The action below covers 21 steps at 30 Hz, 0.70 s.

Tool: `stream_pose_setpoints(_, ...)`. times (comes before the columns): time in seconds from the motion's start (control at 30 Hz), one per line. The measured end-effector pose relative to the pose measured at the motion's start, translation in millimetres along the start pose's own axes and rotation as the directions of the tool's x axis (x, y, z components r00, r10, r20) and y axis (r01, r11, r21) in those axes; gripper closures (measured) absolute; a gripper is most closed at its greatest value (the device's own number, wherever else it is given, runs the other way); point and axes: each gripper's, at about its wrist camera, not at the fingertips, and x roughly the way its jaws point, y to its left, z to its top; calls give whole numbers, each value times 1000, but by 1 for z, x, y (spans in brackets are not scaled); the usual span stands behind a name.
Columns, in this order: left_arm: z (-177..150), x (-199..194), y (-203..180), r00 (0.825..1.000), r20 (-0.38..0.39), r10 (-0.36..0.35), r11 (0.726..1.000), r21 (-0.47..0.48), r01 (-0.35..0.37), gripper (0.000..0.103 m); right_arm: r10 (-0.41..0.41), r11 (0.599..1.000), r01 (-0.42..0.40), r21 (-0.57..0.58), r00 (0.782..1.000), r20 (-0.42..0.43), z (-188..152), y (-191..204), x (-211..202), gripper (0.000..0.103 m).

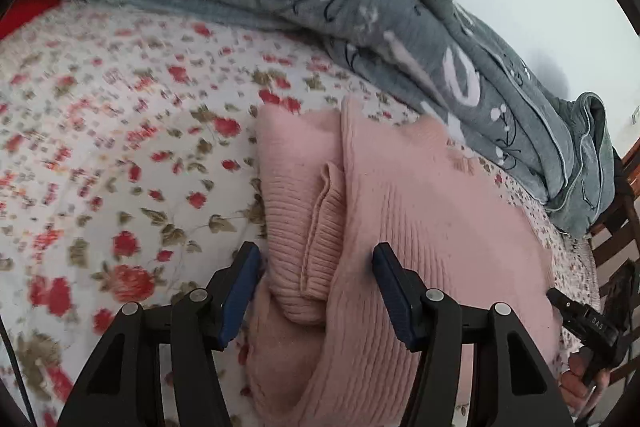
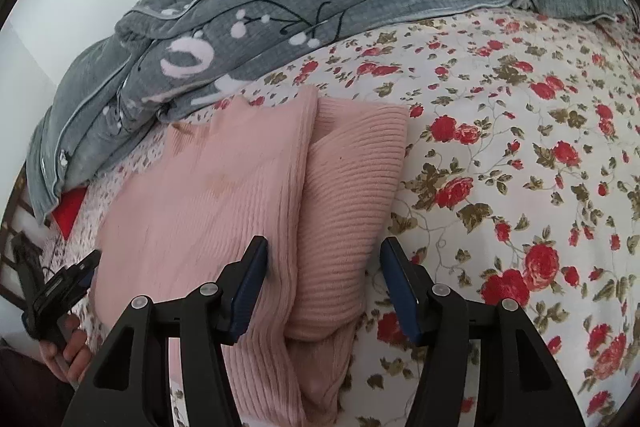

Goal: Fold small clothes

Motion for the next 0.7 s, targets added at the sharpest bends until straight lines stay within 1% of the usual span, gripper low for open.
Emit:
stream_pose_setpoints(0.07,5,5,2,1000,-14,-26,1000,-18,26,40,-3,1000,3,-1,1000,-4,0,0,4,43)
stream_pose_setpoints(0.13,9,10,2,999,-18,-38,999,-32,37,37,-3,1000,3,1,1000,-5,2,2,6,39)
stream_pose_setpoints(0.23,11,16,2,999,-8,-38,999,-36,38,35,-13,1000,13,-2,1000,-4,6,5,13,37)
stream_pose_setpoints(0.37,14,22,-2,1000,10,-26,999,-28,26,35,-29,1000,29,-8,1000,2,10,7,18,37)
stream_pose_setpoints(0.4,15,23,-3,1000,12,-23,999,-26,23,39,-24,1000,24,-6,1000,5,11,6,18,37)
stream_pose_setpoints(0.43,15,23,-3,1000,14,-22,999,-26,23,47,-20,1000,20,-2,1000,9,11,5,19,42)
stream_pose_setpoints(0.47,15,23,-2,1000,14,-26,999,-28,26,51,-15,1000,15,2,1000,13,11,4,19,44)
stream_pose_setpoints(0.5,15,23,-2,999,12,-35,999,-32,36,56,-15,1000,15,0,1000,20,11,4,19,50)
stream_pose_setpoints(0.53,16,23,-1,999,12,-45,998,-35,45,63,-1,1000,2,-8,1000,22,10,5,19,64)
stream_pose_setpoints(0.57,16,22,0,998,12,-59,997,-39,59,68,41,999,-41,-17,999,6,11,6,20,70)
stream_pose_setpoints(0.6,16,21,1,997,14,-74,996,-46,74,75,40,999,-39,-19,999,12,11,6,20,72)
stream_pose_setpoints(0.63,16,19,2,996,18,-89,995,-53,90,78,43,999,-43,-18,999,14,10,6,20,74)
stream_pose_setpoints(0.7,14,16,1,995,24,-93,994,-53,94,80,56,998,-56,-8,998,27,10,4,18,77)
